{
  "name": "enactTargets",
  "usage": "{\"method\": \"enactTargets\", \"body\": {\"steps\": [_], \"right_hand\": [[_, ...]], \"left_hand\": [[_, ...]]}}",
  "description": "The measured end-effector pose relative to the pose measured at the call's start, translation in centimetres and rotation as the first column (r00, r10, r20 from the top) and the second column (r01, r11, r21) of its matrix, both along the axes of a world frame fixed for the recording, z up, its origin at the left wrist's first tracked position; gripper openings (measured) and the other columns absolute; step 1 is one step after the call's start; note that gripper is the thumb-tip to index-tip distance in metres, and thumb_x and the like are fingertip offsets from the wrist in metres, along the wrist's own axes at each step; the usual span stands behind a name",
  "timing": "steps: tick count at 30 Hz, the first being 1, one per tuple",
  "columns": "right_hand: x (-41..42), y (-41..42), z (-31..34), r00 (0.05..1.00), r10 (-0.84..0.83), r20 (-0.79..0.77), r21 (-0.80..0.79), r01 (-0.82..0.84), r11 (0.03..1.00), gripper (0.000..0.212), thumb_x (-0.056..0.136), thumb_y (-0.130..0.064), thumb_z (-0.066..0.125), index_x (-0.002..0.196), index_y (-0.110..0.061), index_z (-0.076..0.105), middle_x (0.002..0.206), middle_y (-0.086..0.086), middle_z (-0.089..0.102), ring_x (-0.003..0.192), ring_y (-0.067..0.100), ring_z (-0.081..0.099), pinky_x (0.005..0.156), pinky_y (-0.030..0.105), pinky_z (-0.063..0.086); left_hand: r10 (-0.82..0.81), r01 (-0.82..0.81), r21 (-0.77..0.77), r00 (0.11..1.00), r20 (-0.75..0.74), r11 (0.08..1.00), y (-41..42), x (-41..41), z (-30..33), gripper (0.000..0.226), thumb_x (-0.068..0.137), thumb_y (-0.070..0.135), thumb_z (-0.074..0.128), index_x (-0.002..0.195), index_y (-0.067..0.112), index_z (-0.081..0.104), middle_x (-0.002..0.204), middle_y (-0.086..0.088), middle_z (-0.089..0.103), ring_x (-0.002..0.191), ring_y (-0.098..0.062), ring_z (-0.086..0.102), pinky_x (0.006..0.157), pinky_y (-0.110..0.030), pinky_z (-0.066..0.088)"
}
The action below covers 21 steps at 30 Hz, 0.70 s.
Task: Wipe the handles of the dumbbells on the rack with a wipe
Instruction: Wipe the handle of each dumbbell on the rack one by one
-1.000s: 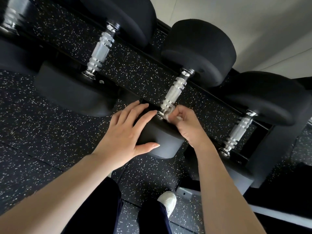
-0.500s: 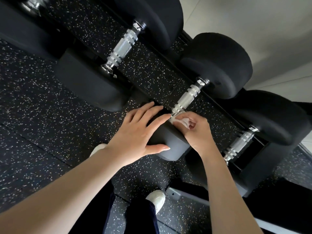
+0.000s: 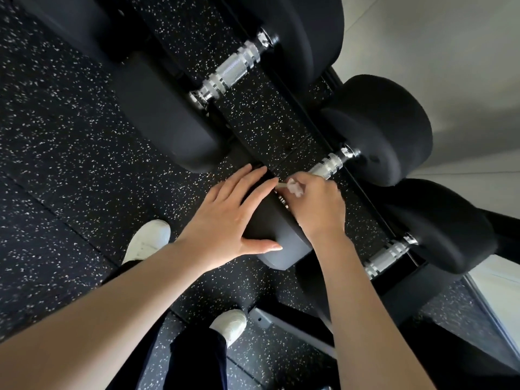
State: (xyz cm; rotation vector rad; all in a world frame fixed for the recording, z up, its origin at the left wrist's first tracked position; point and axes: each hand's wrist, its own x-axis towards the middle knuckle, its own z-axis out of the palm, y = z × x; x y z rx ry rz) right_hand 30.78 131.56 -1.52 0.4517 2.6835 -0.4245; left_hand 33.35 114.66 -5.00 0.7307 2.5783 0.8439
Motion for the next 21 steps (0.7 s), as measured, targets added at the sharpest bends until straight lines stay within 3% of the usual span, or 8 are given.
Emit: {"method": "enactTargets", "body": {"steps": [3, 6, 11, 17, 21], "right_hand": [[0.5, 0.1, -0.1, 0.997, -0.074, 0.028, -0.024, 0.075, 0.997, 0.024, 0.084, -0.048, 0.062, 0.095, -0.026, 0.066, 0.083, 0.006, 0.068, 0.080, 0.029, 0.063, 0.070, 0.038, 0.053], [0.5, 0.3, -0.7, 0.989, -0.146, 0.016, -0.132, 0.147, 0.980, 0.021, 0.080, -0.043, 0.067, 0.086, -0.023, 0.068, 0.074, 0.004, 0.066, 0.072, 0.027, 0.062, 0.067, 0.041, 0.054], [0.3, 0.4, -0.5, 0.990, -0.119, 0.078, -0.171, 0.131, 0.977, 0.016, 0.082, -0.040, 0.066, 0.084, -0.024, 0.070, 0.076, 0.001, 0.066, 0.075, 0.024, 0.062, 0.069, 0.038, 0.053], [-1.2, -0.1, -0.5, 0.997, 0.016, 0.080, 0.060, -0.021, 0.998, 0.016, 0.089, -0.032, 0.055, 0.088, -0.019, 0.064, 0.087, 0.011, 0.065, 0.084, 0.034, 0.061, 0.066, 0.032, 0.045], [-3.0, 1.5, -0.3, 0.999, -0.014, -0.030, 0.156, 0.019, 0.988, 0.016, 0.089, -0.027, 0.055, 0.091, -0.013, 0.063, 0.090, 0.015, 0.065, 0.086, 0.035, 0.061, 0.070, 0.035, 0.048]], "left_hand": [[0.003, -0.003, -0.004, 1.000, 0.003, 1.000, -0.1, -0.1, -0.1, 0.095, 0.069, 0.077, 0.042, 0.148, 0.026, 0.024, 0.155, -0.001, 0.029, 0.143, -0.021, 0.020, 0.106, -0.045, 0.033], [-0.001, 0.001, -0.003, 1.000, -0.001, 1.000, -0.1, -0.1, -0.2, 0.095, 0.069, 0.077, 0.042, 0.147, 0.027, 0.025, 0.154, 0.000, 0.030, 0.143, -0.021, 0.020, 0.106, -0.044, 0.032], [0.002, -0.002, 0.005, 1.000, 0.000, 1.000, -0.1, -0.1, -0.1, 0.093, 0.069, 0.077, 0.041, 0.147, 0.027, 0.026, 0.154, 0.000, 0.029, 0.143, -0.021, 0.021, 0.105, -0.044, 0.034], [0.003, -0.003, 0.008, 1.000, 0.006, 1.000, 0.0, -0.1, 0.0, 0.093, 0.069, 0.076, 0.044, 0.146, 0.026, 0.029, 0.154, 0.000, 0.030, 0.142, -0.022, 0.024, 0.103, -0.049, 0.038], [0.000, 0.000, 0.016, 1.000, 0.003, 1.000, -0.1, -0.1, 0.0, 0.093, 0.070, 0.077, 0.043, 0.147, 0.025, 0.031, 0.154, 0.000, 0.029, 0.143, -0.022, 0.023, 0.104, -0.047, 0.036]]}}
